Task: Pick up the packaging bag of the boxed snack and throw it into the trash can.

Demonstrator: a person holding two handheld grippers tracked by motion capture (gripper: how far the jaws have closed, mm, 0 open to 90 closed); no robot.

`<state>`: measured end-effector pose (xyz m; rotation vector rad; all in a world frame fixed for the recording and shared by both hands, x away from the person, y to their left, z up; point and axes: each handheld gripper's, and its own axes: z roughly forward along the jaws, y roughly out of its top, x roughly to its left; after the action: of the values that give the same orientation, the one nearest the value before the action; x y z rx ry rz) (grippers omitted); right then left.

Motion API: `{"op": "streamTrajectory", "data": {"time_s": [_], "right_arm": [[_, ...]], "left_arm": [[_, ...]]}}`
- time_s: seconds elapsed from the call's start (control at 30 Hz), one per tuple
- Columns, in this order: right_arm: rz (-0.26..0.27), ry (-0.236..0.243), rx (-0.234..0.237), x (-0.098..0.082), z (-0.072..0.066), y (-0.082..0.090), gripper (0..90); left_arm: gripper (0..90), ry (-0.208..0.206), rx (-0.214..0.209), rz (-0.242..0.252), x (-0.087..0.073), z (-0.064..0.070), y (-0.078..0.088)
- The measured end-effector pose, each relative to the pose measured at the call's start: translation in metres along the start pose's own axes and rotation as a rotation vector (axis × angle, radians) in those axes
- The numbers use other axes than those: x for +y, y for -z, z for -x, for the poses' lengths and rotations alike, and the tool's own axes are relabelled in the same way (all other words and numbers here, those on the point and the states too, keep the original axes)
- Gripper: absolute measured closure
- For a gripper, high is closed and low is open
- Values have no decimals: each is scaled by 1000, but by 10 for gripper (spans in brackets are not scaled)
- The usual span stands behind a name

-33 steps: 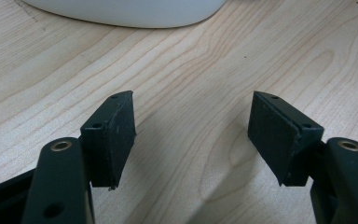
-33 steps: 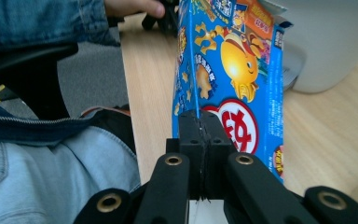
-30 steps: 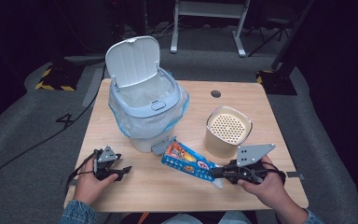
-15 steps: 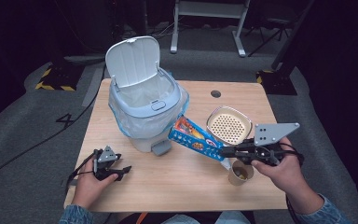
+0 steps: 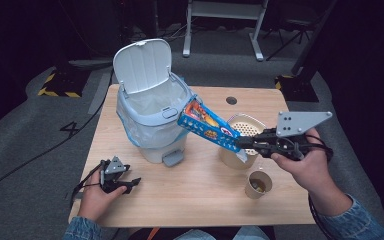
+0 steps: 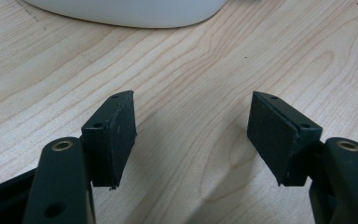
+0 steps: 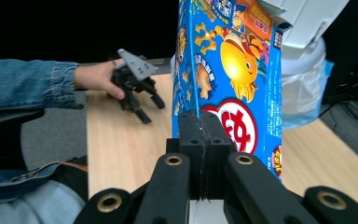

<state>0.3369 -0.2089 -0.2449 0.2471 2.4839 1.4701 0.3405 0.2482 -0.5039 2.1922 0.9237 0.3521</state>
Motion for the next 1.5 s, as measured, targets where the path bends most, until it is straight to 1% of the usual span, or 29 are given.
{"op": "streamTrajectory", "data": {"time_s": [0.07, 0.2, 0.23, 0.27, 0.3, 0.37, 0.4, 0.43, 0.47, 0.5, 0.6, 0.63, 0.7, 0.77, 0.8, 0.87, 0.9, 0.93, 1.0, 1.07, 1.1, 1.13, 1.33, 1.4, 1.5], "right_arm": [[3, 3, -4, 6, 4, -5, 895], [-1, 13, -12, 17, 11, -16, 895], [-1, 13, -12, 17, 11, -16, 895], [-6, 19, -13, 22, 15, -23, 895], [-6, 19, -13, 22, 15, -23, 895], [-16, 22, -18, 27, 19, -33, 895], [-16, 22, -18, 27, 19, -33, 895], [-23, 24, -23, 31, 22, -40, 895], [-29, 22, -26, 32, 23, -43, 895], [-29, 22, -26, 32, 23, -43, 895], [-47, 17, -18, 37, 26, -53, 894], [-60, 25, -18, 40, 27, -61, 894], [-72, 27, -20, 43, 28, -68, 893], [-77, 27, -26, 44, 28, -71, 893], [-87, 25, -38, 47, 30, -77, 893], [-92, 26, -41, 48, 31, -79, 893], [-101, 28, -43, 51, 32, -84, 891], [-101, 28, -43, 51, 32, -84, 891], [-120, 41, -42, 54, 32, -91, 887], [-125, 43, -44, 54, 32, -93, 886], [-132, 37, -51, 56, 33, -96, 881], [-135, 33, -56, 57, 33, -97, 878], [-146, 25, -70, 61, 37, -103, 853], [-156, 29, -67, 63, 37, -105, 838], [-162, 37, -80, 66, 37, -110, 789]], "left_arm": [[330, -5, 1, 0, 0, 0, 0], [330, 0, 0, 0, 0, 0, 0], [330, 0, 0, 0, 0, 0, 0], [330, 0, 0, 0, 0, 0, 0], [330, 0, 1, 0, 0, 0, 0], [330, -4, 2, 0, 0, 0, 0], [330, -4, 2, 0, 0, 0, 0], [330, -1, 1, 0, 0, 0, 0], [330, -1, 1, 0, 0, 0, 0], [330, -1, 1, 0, 0, 0, 0], [330, -1, 1, 0, 0, 0, 0], [330, -1, 1, 0, 0, 0, 0], [329, 0, 1, 0, 0, 0, 0], [330, 0, 1, 0, 0, 0, 0], [329, 1, 1, 0, 0, 0, 0], [329, 2, 0, 1, 0, 0, 0], [329, -4, 1, -1, 0, 0, 0], [329, -4, 1, -1, 0, 0, 0], [329, -4, 0, 0, 0, -1, 0], [329, 1, -2, 1, 0, 0, 0], [329, 3, -3, 1, 0, 0, 0], [330, -4, 1, 0, 0, -1, 0], [329, -5, 1, 0, 0, 0, 0], [329, -4, 0, 0, 0, 0, 0], [329, -4, 0, 0, 0, 0, 0]]}}
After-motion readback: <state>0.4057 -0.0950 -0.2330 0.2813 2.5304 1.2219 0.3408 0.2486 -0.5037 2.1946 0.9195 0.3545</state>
